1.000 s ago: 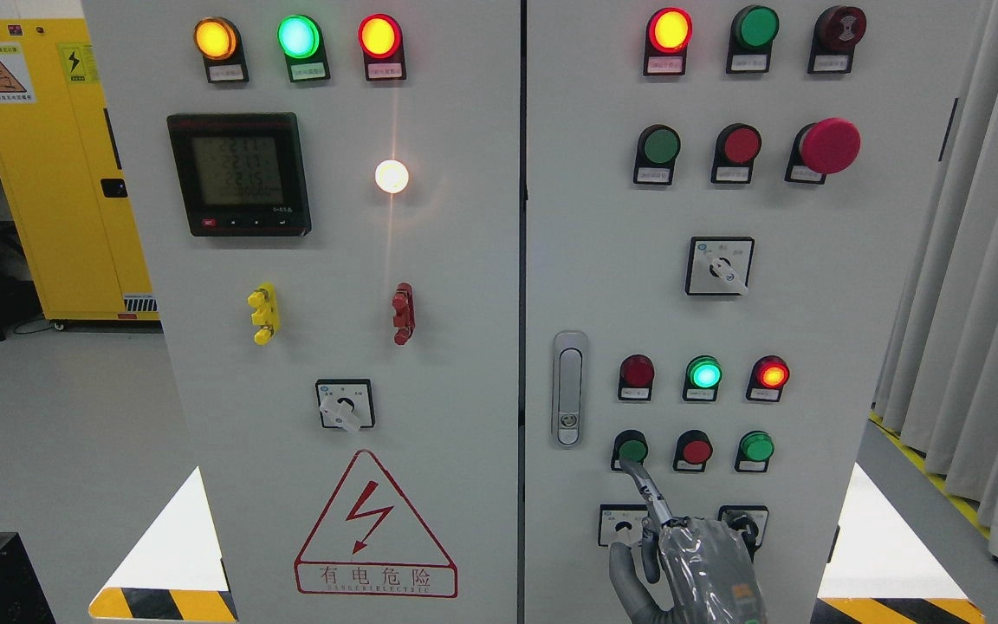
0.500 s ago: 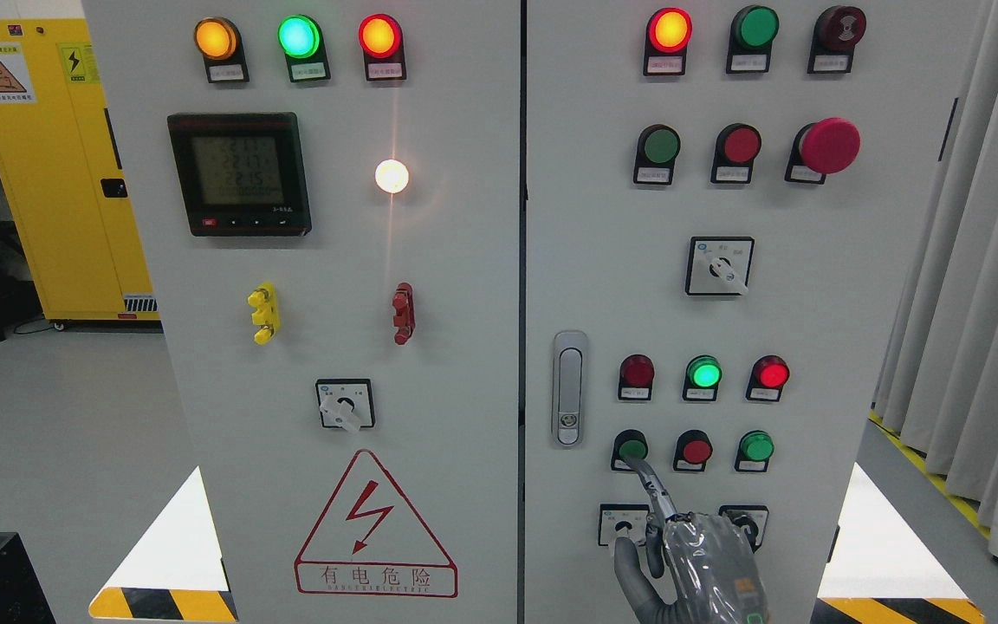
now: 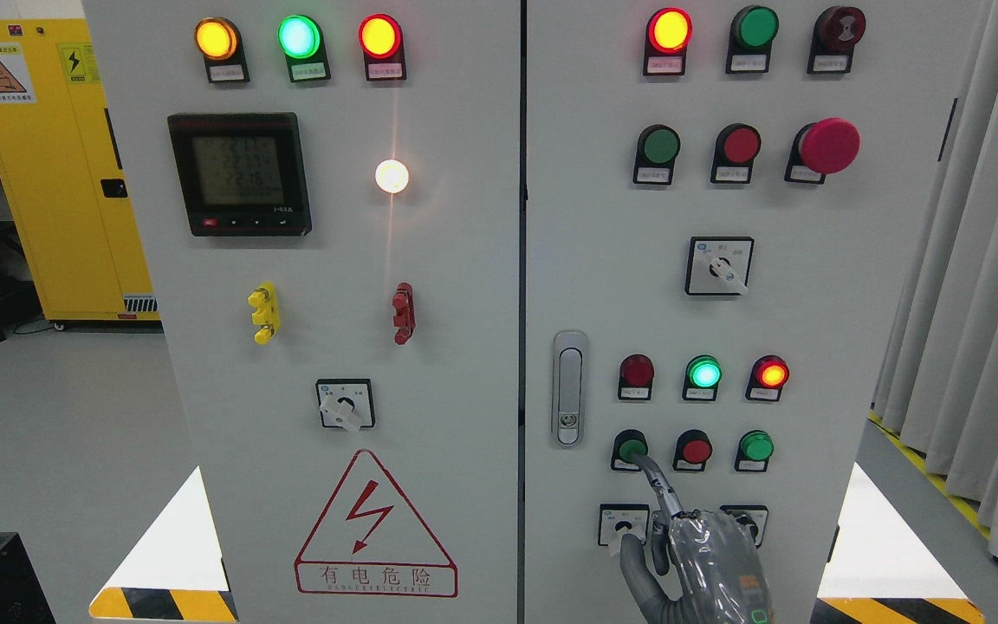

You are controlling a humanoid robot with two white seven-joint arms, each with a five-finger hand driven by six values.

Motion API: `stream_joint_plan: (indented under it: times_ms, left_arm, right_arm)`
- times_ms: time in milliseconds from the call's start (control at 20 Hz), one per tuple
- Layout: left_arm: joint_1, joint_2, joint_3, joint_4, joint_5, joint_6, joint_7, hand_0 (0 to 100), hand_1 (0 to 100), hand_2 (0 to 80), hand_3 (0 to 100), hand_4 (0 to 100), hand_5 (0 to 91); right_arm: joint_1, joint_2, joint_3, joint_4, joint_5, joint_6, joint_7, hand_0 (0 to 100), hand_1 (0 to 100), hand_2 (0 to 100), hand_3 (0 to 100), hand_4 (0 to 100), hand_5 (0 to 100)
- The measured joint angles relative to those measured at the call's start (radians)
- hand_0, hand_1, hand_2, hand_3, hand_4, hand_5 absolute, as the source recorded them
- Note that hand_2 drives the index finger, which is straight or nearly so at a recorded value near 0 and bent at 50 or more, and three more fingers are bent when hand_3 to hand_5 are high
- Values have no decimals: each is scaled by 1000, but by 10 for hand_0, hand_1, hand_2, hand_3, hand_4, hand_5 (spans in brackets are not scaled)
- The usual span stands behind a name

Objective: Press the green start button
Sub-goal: 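Press the green button inward with the right index finger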

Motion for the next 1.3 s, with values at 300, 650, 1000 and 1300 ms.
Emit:
stream_joint_plan:
  times_ms: [300, 650, 1000, 1300]
  left_arm:
    - [0, 0, 0, 0, 0, 0, 3, 120, 556, 0, 0, 0, 0]
    - [0, 0, 0, 0, 0, 0, 1, 120, 556, 0, 0, 0, 0]
    - [0, 0, 0, 0, 0, 0, 0, 120, 556, 0, 0, 0, 0]
    - [0, 0, 0, 0, 0, 0, 0, 120, 556, 0, 0, 0, 0]
  right_arm:
    - [-11, 0, -3, 8, -5, -1, 3, 756, 843, 0, 983, 990, 1000]
    - [-15, 0, -4, 14, -6, 1, 4, 758, 842, 0, 982, 991, 1000]
    - [-16, 0, -5, 17, -6, 1, 5, 754, 842, 0, 982, 993, 1000]
    - [-14, 0, -4, 17, -6, 2, 5, 754, 842, 0, 982, 994, 1000]
